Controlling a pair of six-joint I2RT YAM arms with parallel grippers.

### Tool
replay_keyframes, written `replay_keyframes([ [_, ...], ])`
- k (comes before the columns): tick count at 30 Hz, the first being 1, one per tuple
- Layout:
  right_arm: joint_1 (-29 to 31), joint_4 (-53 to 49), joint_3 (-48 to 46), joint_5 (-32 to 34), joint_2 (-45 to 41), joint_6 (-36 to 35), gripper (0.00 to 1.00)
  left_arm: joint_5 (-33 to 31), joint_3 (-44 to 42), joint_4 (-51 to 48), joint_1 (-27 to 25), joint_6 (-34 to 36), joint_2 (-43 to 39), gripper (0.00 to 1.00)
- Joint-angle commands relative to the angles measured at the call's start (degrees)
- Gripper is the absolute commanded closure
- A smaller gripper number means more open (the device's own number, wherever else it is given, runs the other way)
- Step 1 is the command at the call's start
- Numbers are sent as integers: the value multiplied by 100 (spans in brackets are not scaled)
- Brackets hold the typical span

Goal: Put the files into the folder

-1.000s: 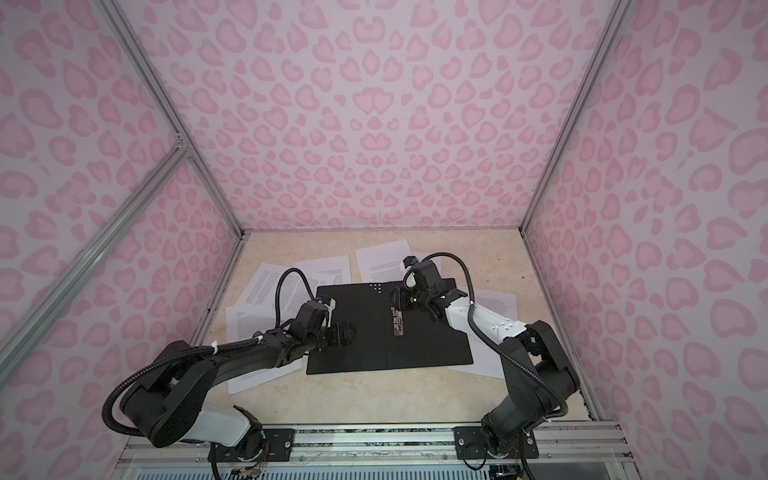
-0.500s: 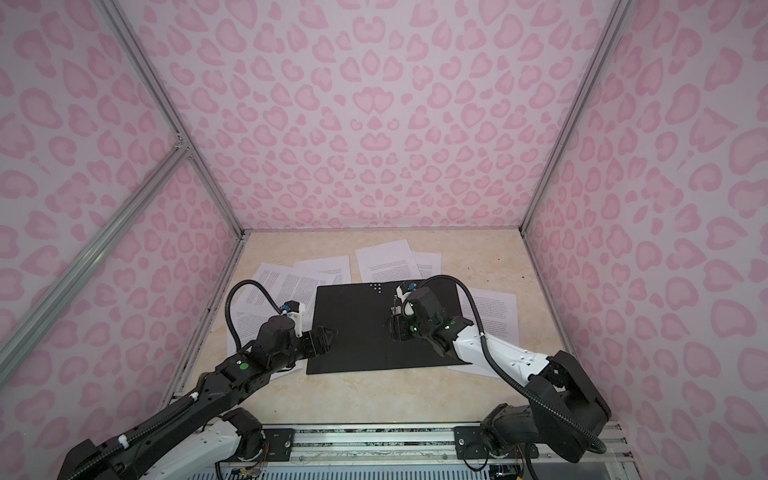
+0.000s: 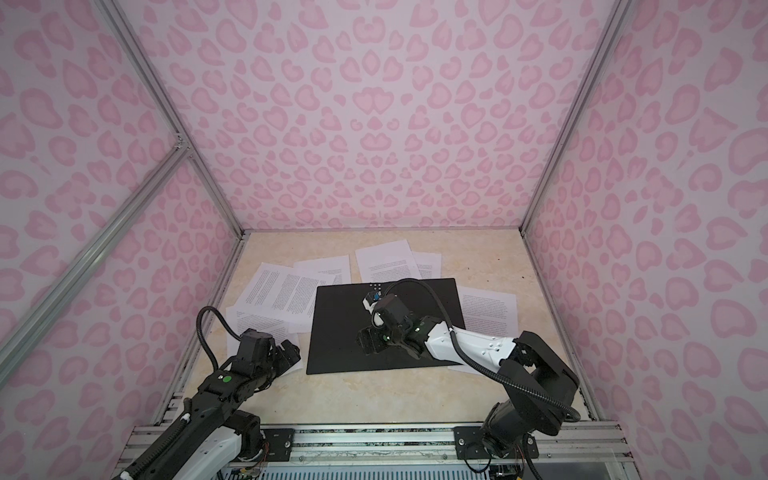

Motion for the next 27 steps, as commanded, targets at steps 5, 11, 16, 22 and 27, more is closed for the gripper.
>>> replay_keyframes([
  [5,66,-193,256,-187,144,-97,13,-36,238,817,211,377,958,4],
  [11,53,-521,607,-174,265,-203,14,-11,520,1405,255,514,1902,4],
  [16,-45,-719,896,-228,451,-204,15,128,941,1914,257,527,2817,4],
  [22,-142,-926,1347,-380,807,-182,17,801,2116,2083,261,804,3651,0],
  [27,-160,-967,1724,-492,1165,-142,19,899,2603,1722,262,940,3058,2],
])
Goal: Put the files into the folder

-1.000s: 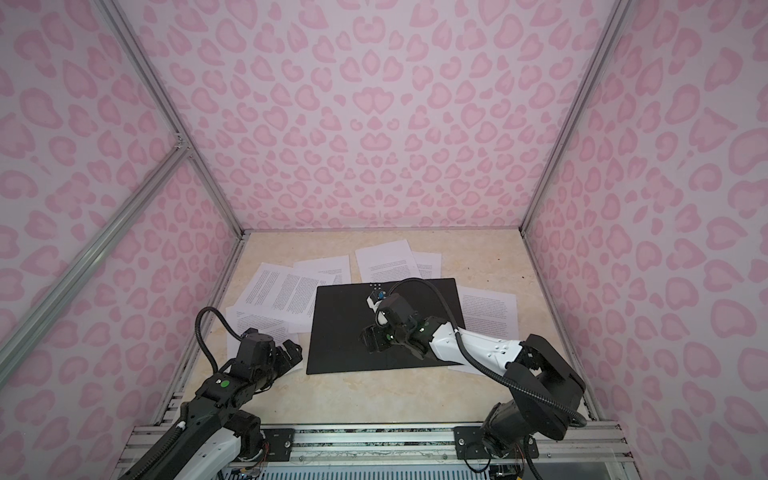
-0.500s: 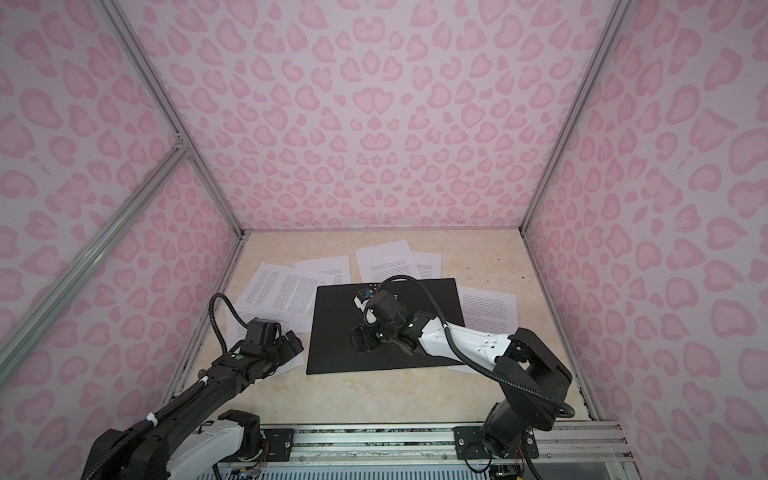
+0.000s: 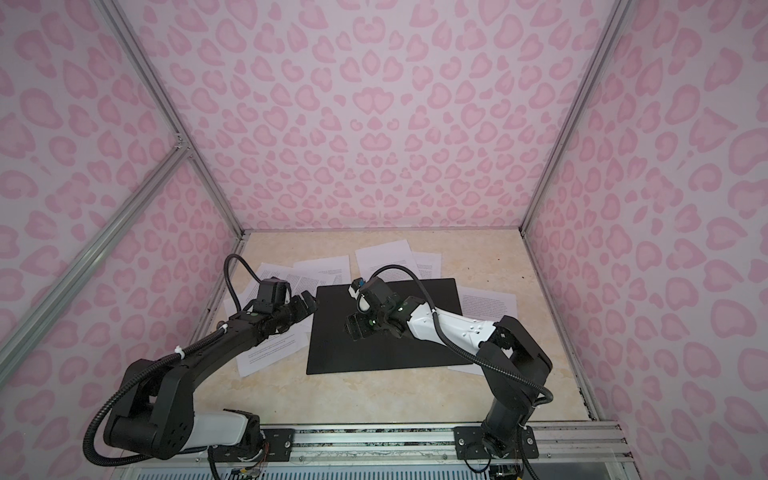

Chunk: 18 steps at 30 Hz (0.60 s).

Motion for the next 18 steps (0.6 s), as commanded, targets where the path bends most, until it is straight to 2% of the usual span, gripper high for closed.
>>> replay_keyframes([
  [1,-7,-141,154,-158,194,18,19,14,87,-362,16,121,-679,1],
  [5,27,-52,404,-292,504,52,19,-652,-278,-1587,186,-189,-1774,0],
  [8,161,-138,746,-339,832,23,20,-906,-796,-2158,633,-301,-2537,2],
  [12,345,-175,1157,-482,1190,-45,20,-510,-1555,-2184,1295,-254,-3274,4],
  [18,466,-302,1695,-664,1651,-101,18,-140,-2092,-1597,1504,-150,-3180,4],
])
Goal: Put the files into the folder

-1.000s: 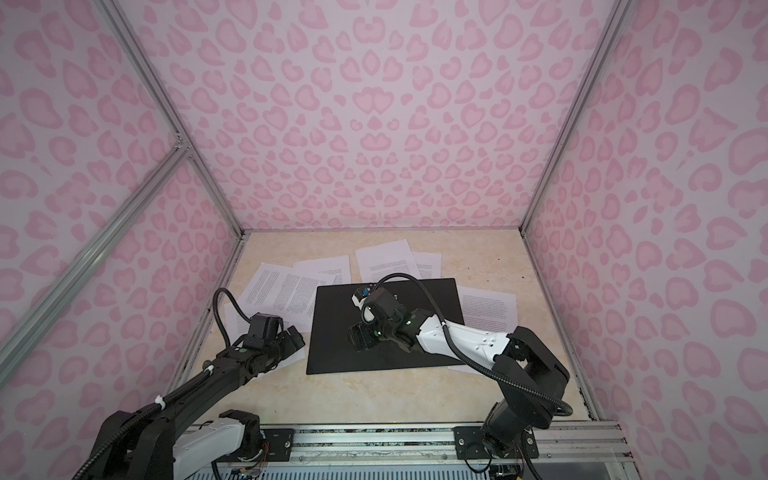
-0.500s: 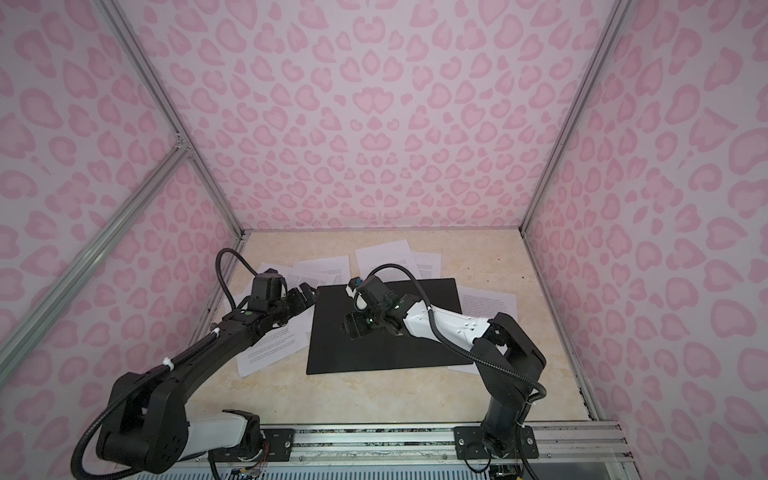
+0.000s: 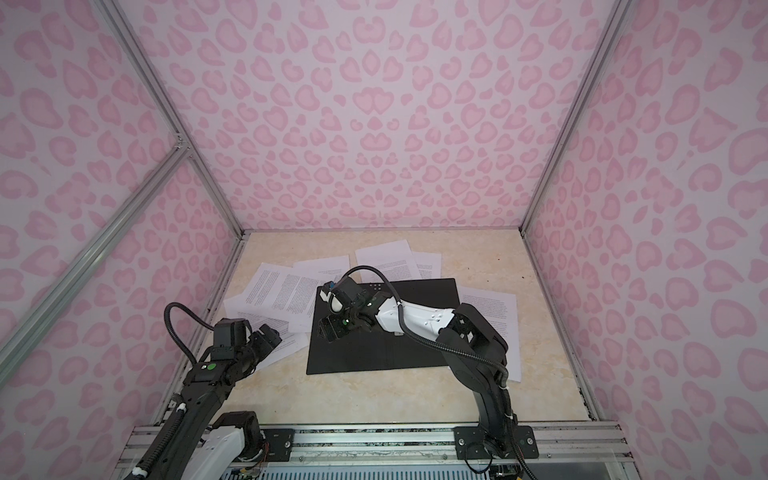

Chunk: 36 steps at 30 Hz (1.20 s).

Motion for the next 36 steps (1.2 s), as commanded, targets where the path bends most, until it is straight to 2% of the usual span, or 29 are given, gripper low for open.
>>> replay_keyframes([
  [1,51,-74,120,-175,169,-76,18,259,-135,470,33,80,136,4],
  [6,65,32,-15,-241,150,-201,18,338,-186,916,33,232,425,4],
  [20,-117,646,-785,-192,-188,-177,18,414,63,1144,-21,246,1422,1],
  [29,-349,914,-1149,-210,-342,-141,18,256,446,1271,-558,94,2344,1],
  [36,-483,1043,-1262,-285,-297,-106,18,420,957,1753,-957,-101,3157,0],
])
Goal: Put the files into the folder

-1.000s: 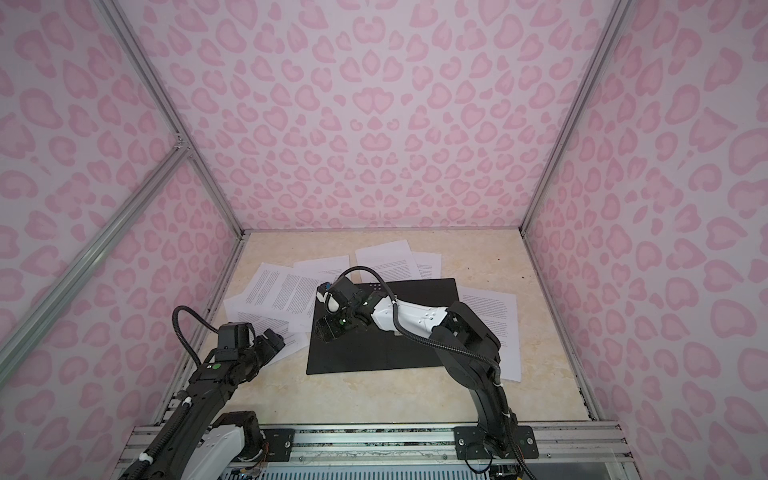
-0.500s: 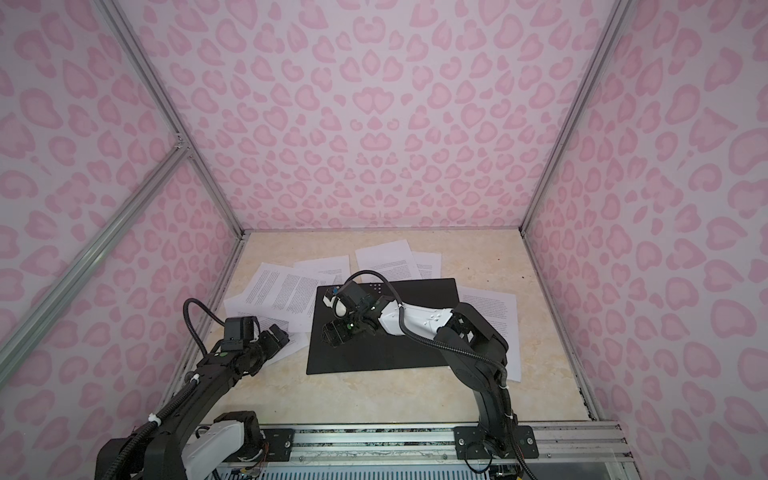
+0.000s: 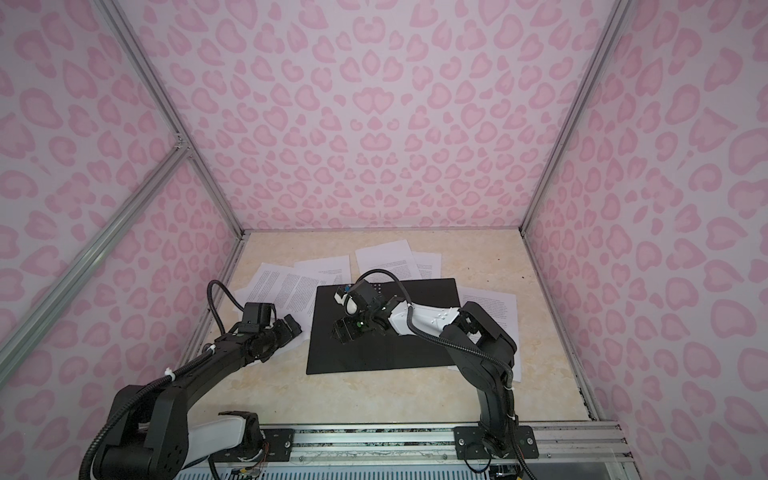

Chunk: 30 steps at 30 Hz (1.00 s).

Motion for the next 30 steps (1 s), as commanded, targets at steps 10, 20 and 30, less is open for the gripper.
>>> replay_keyframes([
  [10,-154,257,-131,-56,81,90,19,-47,918,-481,-163,-134,-315,0],
  [20,-71,220,-52,-30,195,25,19,-237,261,-828,1324,-135,-1248,3],
  [30,-56,204,-20,-73,266,-86,19,351,139,194,2878,171,-253,2],
])
